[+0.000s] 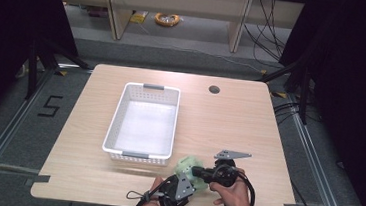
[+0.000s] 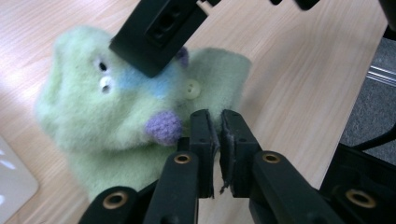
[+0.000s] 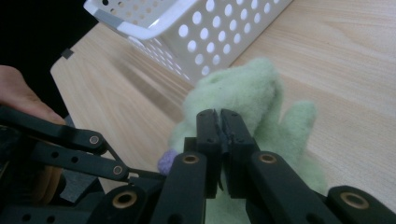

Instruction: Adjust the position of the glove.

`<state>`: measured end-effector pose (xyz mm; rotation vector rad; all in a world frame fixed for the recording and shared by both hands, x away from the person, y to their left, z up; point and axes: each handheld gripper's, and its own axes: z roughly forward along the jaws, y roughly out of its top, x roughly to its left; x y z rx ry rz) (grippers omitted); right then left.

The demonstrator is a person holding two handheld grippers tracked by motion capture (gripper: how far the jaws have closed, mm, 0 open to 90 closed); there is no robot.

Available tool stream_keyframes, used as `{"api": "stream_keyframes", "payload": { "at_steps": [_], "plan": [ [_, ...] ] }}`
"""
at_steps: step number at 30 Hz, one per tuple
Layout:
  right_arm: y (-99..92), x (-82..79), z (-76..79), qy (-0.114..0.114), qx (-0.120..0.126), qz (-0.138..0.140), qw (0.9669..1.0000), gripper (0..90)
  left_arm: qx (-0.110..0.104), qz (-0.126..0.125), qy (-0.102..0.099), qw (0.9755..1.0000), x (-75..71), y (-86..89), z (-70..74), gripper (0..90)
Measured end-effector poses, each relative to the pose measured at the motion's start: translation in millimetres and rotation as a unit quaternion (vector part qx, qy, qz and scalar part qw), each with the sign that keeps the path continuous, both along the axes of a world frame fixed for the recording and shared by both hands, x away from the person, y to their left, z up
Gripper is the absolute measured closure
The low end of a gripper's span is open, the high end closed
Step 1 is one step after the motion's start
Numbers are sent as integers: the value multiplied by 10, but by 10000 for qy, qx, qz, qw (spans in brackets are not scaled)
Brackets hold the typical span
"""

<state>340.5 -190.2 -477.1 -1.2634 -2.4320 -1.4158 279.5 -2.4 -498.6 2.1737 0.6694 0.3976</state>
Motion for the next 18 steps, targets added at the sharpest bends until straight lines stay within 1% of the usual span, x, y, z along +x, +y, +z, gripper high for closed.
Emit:
{"api": "stream_keyframes", "payload": {
  "at_steps": [1,2,3,4,5,6,7,8,9,10,11,12,13,14,15,16,17,18],
  "plan": [
    [-6,-3,7,22,26,-26,10000,874,56,-42,-54,10000,4,22,21,844],
    [-12,-12,20,6,40,-55,10000,875,21,-29,-52,10000,1,40,38,847],
    [-16,-23,36,87,91,-68,9999,875,3,-77,-60,10000,0,66,70,849],
    [-28,-27,48,65,125,-99,9999,875,3,-77,-60,10000,0,66,70,850],
    [-55,-23,62,-44,133,-72,9999,875,-32,-39,-45,10000,7,133,130,852],
    [-55,-23,62,-44,133,-72,9999,875,-32,-39,-45,10000,7,133,130,853],
    [-69,-42,93,-49,251,-119,9996,876,-31,-49,-203,9998,33,211,192,855],
    [-69,-42,93,-49,251,-119,9996,876,-31,-49,-203,9998,33,211,192,856],
    [-76,-78,131,-39,312,-158,9994,876,57,-15,-252,9997,69,290,247,858],
    [-89,-77,136,-145,307,-86,9994,877,57,-15,-252,9997,69,290,247,860],
    [-92,-101,146,-62,365,-152,9992,877,-30,76,-295,9995,105,344,256,861],
    [-93,-122,149,-84,410,-127,9990,878,24,68,-373,9993,131,374,261,863],
    [-92,-141,146,-105,372,-157,9991,880,1,145,-278,9995,139,390,250,866],
    [-92,-141,146,-105,372,-157,9991,880,1,145,-278,9995,139,390,250,882],
    [-81,-178,131,-113,414,-179,9989,881,145,160,-332,9992,188,435,255,894],
    [-81,-178,131,-113,414,-179,9989,881,145,160,-332,9992,188,435,255,894],
    [-83,-187,103,-95,429,-192,9989,881,56,221,-366,9991,234,456,227,894],
    [-83,-187,103,-95,429,-192,9989,881,56,221,-366,9991,234,456,227,894]
  ]
}}
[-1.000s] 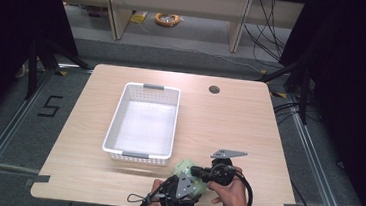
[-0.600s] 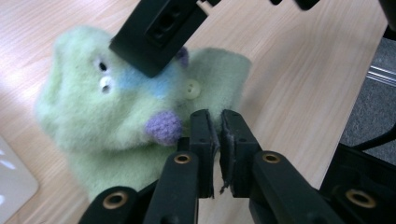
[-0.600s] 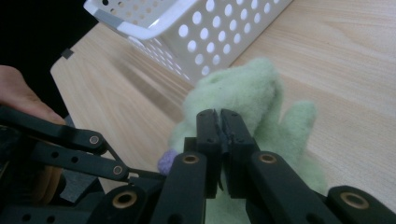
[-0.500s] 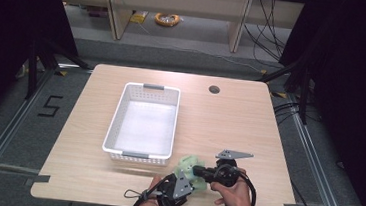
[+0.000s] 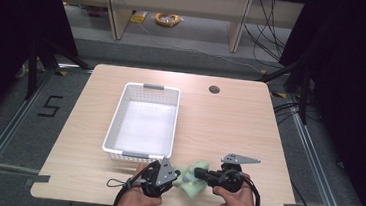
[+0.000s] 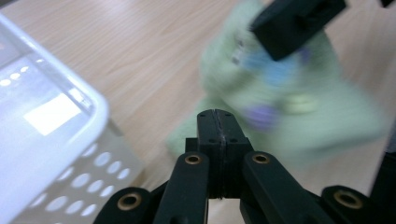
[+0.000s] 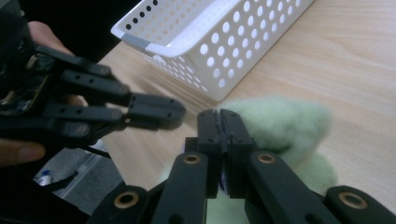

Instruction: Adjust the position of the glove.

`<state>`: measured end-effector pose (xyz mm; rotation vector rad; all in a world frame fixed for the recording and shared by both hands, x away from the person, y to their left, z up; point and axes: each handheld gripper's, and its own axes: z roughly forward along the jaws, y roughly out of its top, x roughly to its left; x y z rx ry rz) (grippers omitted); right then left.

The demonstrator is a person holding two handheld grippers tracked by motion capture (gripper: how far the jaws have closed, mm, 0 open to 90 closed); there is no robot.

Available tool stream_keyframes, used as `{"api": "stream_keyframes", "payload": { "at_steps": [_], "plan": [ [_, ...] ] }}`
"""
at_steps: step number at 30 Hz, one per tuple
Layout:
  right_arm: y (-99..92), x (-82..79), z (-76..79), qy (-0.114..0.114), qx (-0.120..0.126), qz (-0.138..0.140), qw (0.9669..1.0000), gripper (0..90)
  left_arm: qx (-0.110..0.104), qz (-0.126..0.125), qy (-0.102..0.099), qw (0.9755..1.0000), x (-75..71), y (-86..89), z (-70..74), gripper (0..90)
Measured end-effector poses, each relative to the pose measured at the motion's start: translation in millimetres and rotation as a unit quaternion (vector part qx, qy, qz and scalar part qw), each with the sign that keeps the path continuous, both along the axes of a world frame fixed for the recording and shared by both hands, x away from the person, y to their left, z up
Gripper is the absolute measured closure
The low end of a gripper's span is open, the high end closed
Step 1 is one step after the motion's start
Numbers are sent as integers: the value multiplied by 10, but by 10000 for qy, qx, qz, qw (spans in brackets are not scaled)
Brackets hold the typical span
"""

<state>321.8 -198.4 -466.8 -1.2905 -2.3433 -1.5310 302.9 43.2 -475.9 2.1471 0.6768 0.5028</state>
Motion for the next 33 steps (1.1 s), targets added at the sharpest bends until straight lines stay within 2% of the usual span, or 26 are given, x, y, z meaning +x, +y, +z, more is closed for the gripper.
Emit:
{"api": "stream_keyframes", "payload": {
  "at_steps": [1,2,3,4,5,7,8,9,11,12,13,15,18,19,21,22,23,24,25,26,27,29,30,31,32,33],
  "plan": [
    [19,-30,-29,101,-18,-93,9999,881,-75,25,151,9999,31,10,-66,894],
    [17,-11,-70,41,-30,-73,10000,881,-93,-15,228,9997,39,16,-92,893],
    [38,-32,-80,269,34,-166,9995,881,-179,77,301,9994,24,8,-111,891],
    [19,2,-113,93,-59,-97,9999,881,-179,77,301,9994,24,8,-111,880],
    [14,7,-121,111,-63,-111,9999,881,-193,17,378,9991,0,14,-104,867],
    [15,16,-116,71,-32,-133,9999,881,-272,-21,389,9989,-39,16,-80,831],
    [32,-4,-94,220,-3,-227,9995,881,-332,-67,393,9987,-51,22,-66,808],
    [15,22,-87,15,-85,-157,9998,882,-416,-54,420,9982,-64,29,-57,783],
    [18,30,-79,-34,-80,-166,9998,881,-470,6,500,9976,-88,32,-46,764],
    [37,18,-34,98,103,-233,9996,881,-468,-38,512,9976,-114,63,-27,739],
    [26,45,-35,-119,13,-262,9996,881,-570,-16,559,9968,-131,66,-24,721],
    [44,50,-10,-4,158,-373,9992,881,-580,-35,596,9965,-165,71,-16,683],
    [65,97,-27,-127,122,-437,9989,881,-544,-90,586,9968,-186,47,-34,632],
    [105,116,-32,-107,144,-347,9992,881,-651,-66,689,9955,-203,6,-69,611],
    [152,138,-45,-94,77,-359,9993,881,-500,-79,677,9964,-194,-7,-92,578],
    [191,124,-39,101,208,-409,9989,881,-553,-37,774,9955,-198,-26,-109,547],
    [196,154,-51,-83,171,-366,9991,881,-595,39,837,9947,-201,-47,-126,515],
    [210,156,-37,-56,187,-327,9993,881,-504,7,762,9958,-191,-54,-129,496],
    [229,163,-26,-38,220,-354,9991,881,-518,30,804,9954,-194,-71,-135,475],
    [241,179,-16,-168,189,-315,9992,881,-606,134,835,9946,-197,-95,-141,449],
    [257,186,-7,-147,123,-399,9990,881,-606,134,835,9946,-197,-95,-141,432],
    [294,180,17,-137,229,-361,9990,881,-614,267,796,9946,-199,-129,-132,415],
    [314,185,16,-150,182,-375,9990,881,-614,267,796,9946,-199,-129,-132,412],
    [324,175,27,-157,227,-331,9991,881,-481,265,718,9959,-174,-124,-117,406],
    [330,178,28,-312,145,-336,9988,881,-563,350,740,9950,-172,-137,-124,405],
    [350,169,33,-204,171,-319,9991,881,-528,439,675,9954,-169,-142,-130,407]
  ]
}}
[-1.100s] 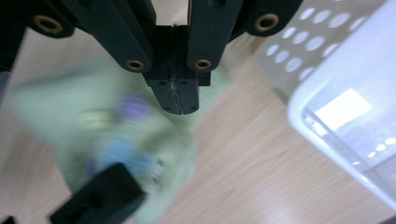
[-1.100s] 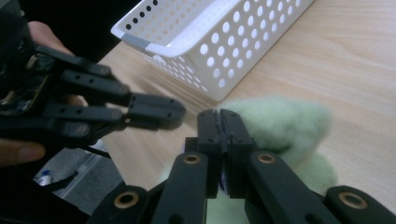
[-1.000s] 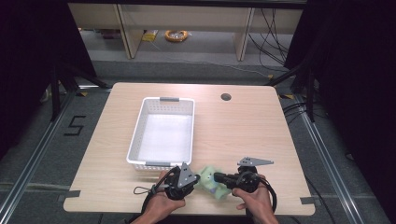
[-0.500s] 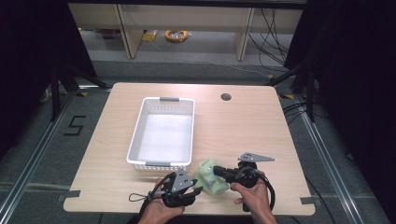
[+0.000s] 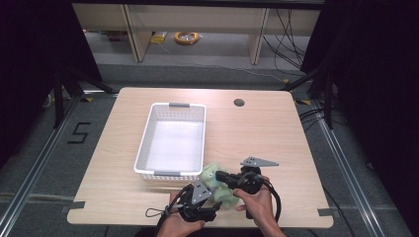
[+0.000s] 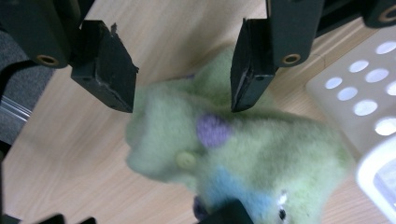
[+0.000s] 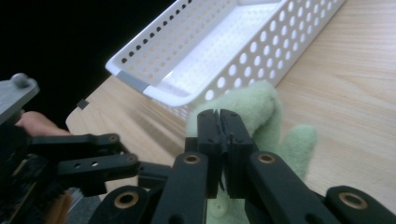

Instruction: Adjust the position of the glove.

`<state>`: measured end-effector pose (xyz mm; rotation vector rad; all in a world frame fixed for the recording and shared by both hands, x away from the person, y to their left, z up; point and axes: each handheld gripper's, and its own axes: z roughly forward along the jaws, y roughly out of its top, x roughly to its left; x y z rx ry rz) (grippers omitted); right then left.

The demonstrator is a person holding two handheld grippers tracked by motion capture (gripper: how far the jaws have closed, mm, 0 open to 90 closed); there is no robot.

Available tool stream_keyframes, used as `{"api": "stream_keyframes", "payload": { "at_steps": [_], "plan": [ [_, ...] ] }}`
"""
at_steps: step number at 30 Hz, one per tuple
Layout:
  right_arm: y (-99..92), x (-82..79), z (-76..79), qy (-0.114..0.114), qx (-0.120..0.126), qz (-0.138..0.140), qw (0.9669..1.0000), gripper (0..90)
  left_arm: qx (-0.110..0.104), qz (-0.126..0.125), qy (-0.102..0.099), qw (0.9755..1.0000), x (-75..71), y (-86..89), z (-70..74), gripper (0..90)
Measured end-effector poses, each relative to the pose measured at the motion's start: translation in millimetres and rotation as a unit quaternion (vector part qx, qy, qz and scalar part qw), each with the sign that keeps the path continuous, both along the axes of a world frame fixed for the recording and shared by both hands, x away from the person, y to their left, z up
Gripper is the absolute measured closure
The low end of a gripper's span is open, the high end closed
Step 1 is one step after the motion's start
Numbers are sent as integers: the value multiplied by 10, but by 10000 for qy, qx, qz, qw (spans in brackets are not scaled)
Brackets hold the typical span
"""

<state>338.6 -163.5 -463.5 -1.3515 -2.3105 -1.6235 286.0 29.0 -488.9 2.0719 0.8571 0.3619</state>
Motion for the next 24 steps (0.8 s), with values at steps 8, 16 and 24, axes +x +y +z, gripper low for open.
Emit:
{"api": "stream_keyframes", "payload": {
  "at_steps": [8,16,24],
  "plan": [
    [-60,-102,32,3,37,33,10000,881,193,-173,-298,9992,52,101,12,746],
    [-192,-256,-25,198,36,-135,9997,881,271,-335,-308,9986,106,133,39,847],
    [-253,-331,-209,213,-156,-14,9997,878,418,-389,-287,9980,211,192,2,848]
  ]
}}
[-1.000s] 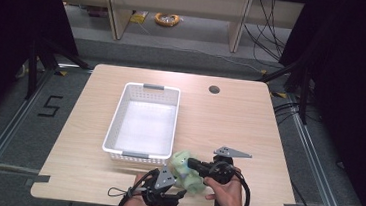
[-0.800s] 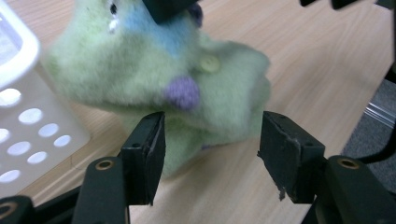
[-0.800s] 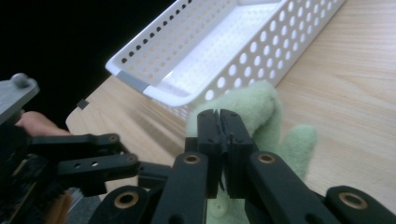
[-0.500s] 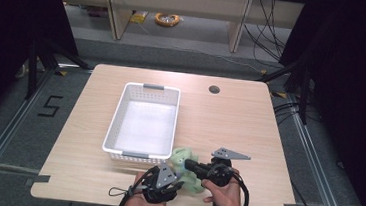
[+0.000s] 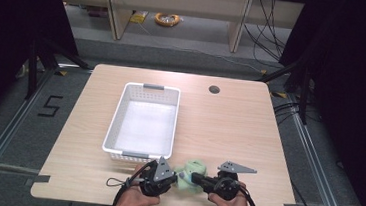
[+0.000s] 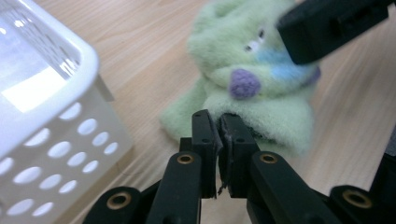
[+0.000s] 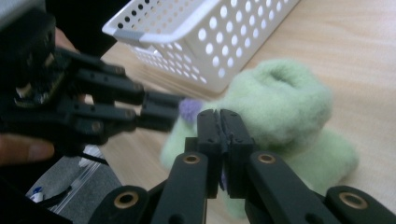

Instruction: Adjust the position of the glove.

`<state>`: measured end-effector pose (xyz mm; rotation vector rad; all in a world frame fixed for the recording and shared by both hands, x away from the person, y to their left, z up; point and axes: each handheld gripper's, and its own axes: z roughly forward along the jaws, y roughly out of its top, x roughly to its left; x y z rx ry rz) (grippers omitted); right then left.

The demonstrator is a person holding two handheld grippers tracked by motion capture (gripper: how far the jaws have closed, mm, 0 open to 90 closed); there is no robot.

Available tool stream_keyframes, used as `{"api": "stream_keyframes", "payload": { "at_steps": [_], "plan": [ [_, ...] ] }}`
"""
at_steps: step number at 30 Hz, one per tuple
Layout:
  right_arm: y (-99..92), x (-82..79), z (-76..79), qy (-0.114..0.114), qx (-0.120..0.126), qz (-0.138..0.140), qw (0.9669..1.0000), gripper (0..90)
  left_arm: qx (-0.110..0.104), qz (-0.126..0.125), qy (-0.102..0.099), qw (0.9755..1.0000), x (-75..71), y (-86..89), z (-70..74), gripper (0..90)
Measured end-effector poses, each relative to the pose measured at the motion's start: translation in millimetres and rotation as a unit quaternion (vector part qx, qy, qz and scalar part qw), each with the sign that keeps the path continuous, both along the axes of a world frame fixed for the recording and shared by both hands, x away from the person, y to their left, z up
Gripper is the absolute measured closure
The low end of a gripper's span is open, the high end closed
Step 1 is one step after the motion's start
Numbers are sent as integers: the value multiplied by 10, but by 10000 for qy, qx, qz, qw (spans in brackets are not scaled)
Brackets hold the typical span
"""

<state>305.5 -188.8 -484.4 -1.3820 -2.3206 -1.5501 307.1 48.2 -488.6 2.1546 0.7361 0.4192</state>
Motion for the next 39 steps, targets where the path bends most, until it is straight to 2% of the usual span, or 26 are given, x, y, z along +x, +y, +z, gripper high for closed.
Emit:
{"api": "stream_keyframes", "payload": {
  "at_steps": [1,2,3,4,6,7,8,9,11,13,14,16,17,18,19,20,22,25,26,27,28,29,31,32,37,39],
  "plan": [
    [0,0,0,0,0,0,10000,878,0,0,0,10000,0,0,0,848],
    [12,-41,-10,216,17,3,9998,862,30,1,-5,10000,5,10,-17,847],
    [-3,-46,-27,130,10,11,9999,844,16,-14,69,10000,2,12,-35,845],
    [-15,-56,-25,228,20,84,9997,814,46,23,56,10000,-1,11,-49,844],
    [-71,-50,-20,79,-144,-17,9999,751,78,-33,75,9999,10,11,-66,841],
    [-113,-30,2,-98,-260,40,9996,709,97,-75,103,9999,8,11,-66,839],
    [-137,-43,51,-63,-318,-69,9995,699,127,-120,87,9998,9,11,-64,837],
    [-192,-8,77,-398,-423,-36,9983,669,114,-116,150,9998,-3,8,-64,836],
    [-259,36,148,-537,-586,148,9967,631,145,-186,114,9997,-3,11,-59,835],
    [-286,51,161,-478,-681,56,9965,624,169,-214,105,9996,0,14,-57,834],
    [-360,147,128,-481,-836,133,9952,622,95,-123,120,9998,-3,5,-63,833],
    [-400,227,91,-372,-830,169,9957,619,64,-111,187,9997,-5,6,-63,832],
    [-395,265,67,-279,-727,309,9965,619,163,-192,188,9995,3,20,-55,832],
    [-376,271,63,-210,-666,276,9972,619,116,-180,203,9996,2,18,-61,831],
    [-371,310,59,-310,-731,469,9957,618,156,-219,163,9995,8,25,-55,831],
    [-346,311,68,-189,-765,568,9953,609,161,-229,137,9995,13,28,-51,831],
    [-311,357,48,-122,-823,706,9940,603,114,-187,155,9996,15,27,-47,832],
    [-313,439,-12,-145,-838,839,9928,644,9,-65,185,9998,6,16,-50,833],
    [-310,470,-58,23,-788,934,9925,727,62,-139,165,9997,14,30,-26,833],
    [-304,463,-71,47,-698,1017,9923,787,103,-202,111,9997,29,44,-11,833],
    [-300,445,-65,126,-599,1099,9921,816,-77,-66,159,9998,24,33,-14,833],
    [-303,442,-62,109,-561,1197,9912,833,-101,-61,152,9998,38,42,-9,832],
    [-308,438,-53,49,-596,1183,9912,844,-134,-45,170,9998,44,49,-5,833],
    [-310,393,6,-15,-626,1064,9924,854,-137,-65,162,9998,56,63,15,835],
    [-263,213,185,-208,-477,947,9941,856,-239,52,98,9997,71,82,121,846],
    [-229,110,232,-147,-484,810,9954,856,-301,105,60,9995,79,79,135,845]
  ]
}}
